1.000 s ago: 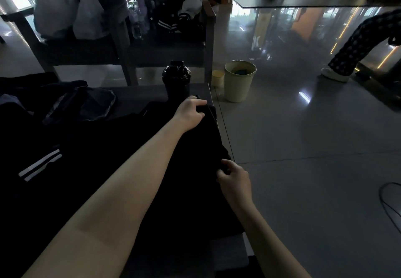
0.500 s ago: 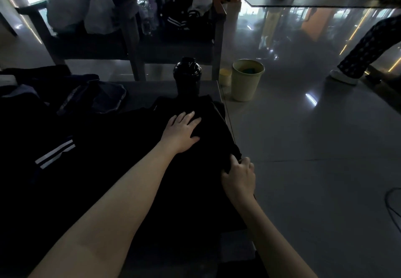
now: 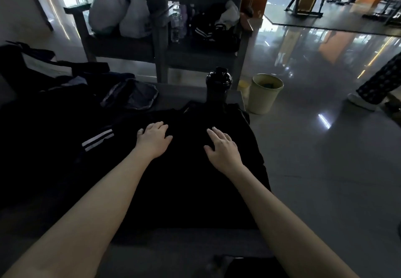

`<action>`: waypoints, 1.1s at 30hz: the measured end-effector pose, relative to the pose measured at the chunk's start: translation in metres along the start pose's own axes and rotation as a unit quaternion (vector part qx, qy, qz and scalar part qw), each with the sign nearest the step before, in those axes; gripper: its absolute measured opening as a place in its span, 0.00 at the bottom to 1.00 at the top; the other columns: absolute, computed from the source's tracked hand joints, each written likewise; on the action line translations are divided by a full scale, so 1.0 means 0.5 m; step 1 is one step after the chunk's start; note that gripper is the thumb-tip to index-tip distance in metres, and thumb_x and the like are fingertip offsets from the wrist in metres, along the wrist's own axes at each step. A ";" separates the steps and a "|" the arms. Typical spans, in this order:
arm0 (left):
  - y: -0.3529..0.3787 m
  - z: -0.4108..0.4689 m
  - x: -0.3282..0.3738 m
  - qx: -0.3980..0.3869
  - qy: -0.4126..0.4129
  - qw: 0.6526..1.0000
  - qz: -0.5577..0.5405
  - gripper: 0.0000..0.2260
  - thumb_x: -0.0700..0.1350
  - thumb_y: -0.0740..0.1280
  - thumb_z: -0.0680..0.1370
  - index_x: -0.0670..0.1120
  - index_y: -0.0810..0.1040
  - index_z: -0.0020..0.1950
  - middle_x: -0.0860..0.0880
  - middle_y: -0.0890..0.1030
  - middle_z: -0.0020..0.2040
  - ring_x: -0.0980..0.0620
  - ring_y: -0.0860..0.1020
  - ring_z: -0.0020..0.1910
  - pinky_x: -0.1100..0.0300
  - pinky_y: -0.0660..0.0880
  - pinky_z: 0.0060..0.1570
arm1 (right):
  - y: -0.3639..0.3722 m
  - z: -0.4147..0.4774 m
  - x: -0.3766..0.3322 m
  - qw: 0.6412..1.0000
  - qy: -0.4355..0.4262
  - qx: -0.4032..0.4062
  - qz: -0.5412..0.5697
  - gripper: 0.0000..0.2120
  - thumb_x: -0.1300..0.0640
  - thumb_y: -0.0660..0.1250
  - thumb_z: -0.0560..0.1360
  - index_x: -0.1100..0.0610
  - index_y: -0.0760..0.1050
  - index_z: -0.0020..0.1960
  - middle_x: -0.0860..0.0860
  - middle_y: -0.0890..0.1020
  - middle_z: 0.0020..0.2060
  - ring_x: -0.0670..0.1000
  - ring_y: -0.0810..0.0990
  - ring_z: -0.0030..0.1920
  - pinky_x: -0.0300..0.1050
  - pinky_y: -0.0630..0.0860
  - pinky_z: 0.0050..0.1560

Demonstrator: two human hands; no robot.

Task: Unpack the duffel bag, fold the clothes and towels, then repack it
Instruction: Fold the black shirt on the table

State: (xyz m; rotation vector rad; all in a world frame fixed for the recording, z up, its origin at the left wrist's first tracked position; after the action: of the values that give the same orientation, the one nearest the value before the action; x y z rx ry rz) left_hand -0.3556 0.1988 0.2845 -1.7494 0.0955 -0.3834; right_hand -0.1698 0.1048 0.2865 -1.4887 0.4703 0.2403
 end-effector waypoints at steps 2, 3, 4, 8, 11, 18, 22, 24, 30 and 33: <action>0.008 -0.008 -0.052 -0.029 -0.041 0.999 -0.010 0.24 0.54 0.52 0.83 0.49 0.56 0.78 0.51 0.53 0.78 0.50 0.50 0.77 0.45 0.48 0.73 | 0.012 0.032 -0.035 0.999 -0.017 -0.027 -0.023 0.29 0.49 0.59 0.79 0.51 0.54 0.77 0.48 0.55 0.77 0.53 0.53 0.76 0.52 0.55 0.72; 0.012 -0.009 -0.076 -0.038 -0.058 0.997 -0.015 0.24 0.55 0.51 0.83 0.49 0.56 0.78 0.51 0.53 0.78 0.49 0.50 0.77 0.45 0.48 0.73 | 0.019 0.048 -0.051 0.998 -0.024 -0.038 -0.036 0.29 0.48 0.59 0.79 0.51 0.53 0.77 0.48 0.54 0.77 0.53 0.52 0.76 0.52 0.53 0.73; 0.016 -0.008 -0.097 -0.043 -0.072 0.996 -0.016 0.24 0.55 0.50 0.83 0.49 0.57 0.77 0.51 0.53 0.78 0.49 0.50 0.77 0.44 0.48 0.73 | 0.025 0.063 -0.065 0.997 -0.030 -0.047 -0.049 0.29 0.48 0.58 0.79 0.51 0.53 0.77 0.48 0.54 0.77 0.53 0.51 0.76 0.53 0.52 0.73; 0.026 0.010 -0.165 -0.034 -0.099 0.994 0.013 0.23 0.56 0.47 0.83 0.49 0.63 0.74 0.50 0.61 0.76 0.48 0.56 0.75 0.43 0.51 0.71 | 0.055 0.115 -0.099 0.991 -0.042 -0.072 -0.108 0.28 0.46 0.56 0.80 0.50 0.53 0.77 0.48 0.53 0.77 0.53 0.47 0.77 0.55 0.47 0.75; 0.033 0.026 -0.210 -0.012 -0.110 0.994 0.015 0.23 0.57 0.48 0.82 0.48 0.68 0.71 0.48 0.68 0.71 0.46 0.65 0.70 0.44 0.60 0.68 | 0.077 0.140 -0.103 0.987 -0.036 -0.062 -0.145 0.27 0.46 0.54 0.81 0.51 0.54 0.77 0.48 0.52 0.77 0.54 0.46 0.77 0.58 0.46 0.75; -0.008 0.046 -0.300 0.134 -0.172 0.976 0.006 0.14 0.43 0.58 0.81 0.40 0.69 0.65 0.41 0.69 0.65 0.41 0.68 0.62 0.46 0.68 0.59 | 0.105 0.165 -0.111 0.978 -0.036 -0.050 -0.201 0.26 0.46 0.53 0.81 0.52 0.55 0.77 0.50 0.53 0.77 0.56 0.46 0.76 0.59 0.45 0.74; -0.012 0.052 -0.333 0.070 -0.218 0.973 0.042 0.14 0.48 0.60 0.81 0.42 0.71 0.63 0.42 0.73 0.63 0.43 0.69 0.64 0.48 0.63 0.63 | 0.124 0.175 -0.137 0.979 -0.063 -0.007 -0.193 0.25 0.47 0.56 0.80 0.53 0.59 0.75 0.51 0.60 0.75 0.53 0.50 0.76 0.56 0.44 0.74; -0.016 0.055 -0.341 0.073 -0.224 0.972 0.020 0.11 0.48 0.62 0.80 0.42 0.74 0.57 0.41 0.78 0.56 0.41 0.74 0.58 0.49 0.66 0.61 | 0.145 0.182 -0.165 0.981 -0.105 -0.023 -0.159 0.25 0.49 0.57 0.80 0.53 0.60 0.75 0.51 0.62 0.74 0.52 0.54 0.75 0.54 0.45 0.74; -0.056 0.037 -0.360 0.120 -0.175 0.974 -0.080 0.09 0.45 0.69 0.76 0.41 0.74 0.48 0.42 0.78 0.45 0.44 0.75 0.40 0.55 0.72 0.36 | 0.221 0.181 -0.214 0.973 -0.139 -0.154 -0.101 0.23 0.48 0.55 0.81 0.56 0.62 0.73 0.54 0.62 0.74 0.55 0.59 0.73 0.52 0.59 0.71; -0.108 0.029 -0.371 0.129 -0.170 0.975 -0.060 0.14 0.48 0.70 0.76 0.41 0.75 0.56 0.44 0.77 0.46 0.44 0.76 0.42 0.56 0.71 0.37 | 0.225 0.191 -0.216 0.977 -0.121 -0.157 -0.082 0.22 0.47 0.53 0.82 0.56 0.65 0.72 0.54 0.63 0.74 0.56 0.58 0.73 0.51 0.59 0.72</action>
State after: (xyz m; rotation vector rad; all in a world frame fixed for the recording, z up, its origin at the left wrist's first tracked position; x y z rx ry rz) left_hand -0.5336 0.2744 0.2968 -1.5416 -0.2962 -0.1696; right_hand -0.2999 0.2226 0.2348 -1.7698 0.1130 0.3727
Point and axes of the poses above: each hand's wrist, its own z-axis towards the middle knuckle, its own y-axis out of the palm, x = y × z, the point moved 3 cm from there along z, towards the middle knuckle
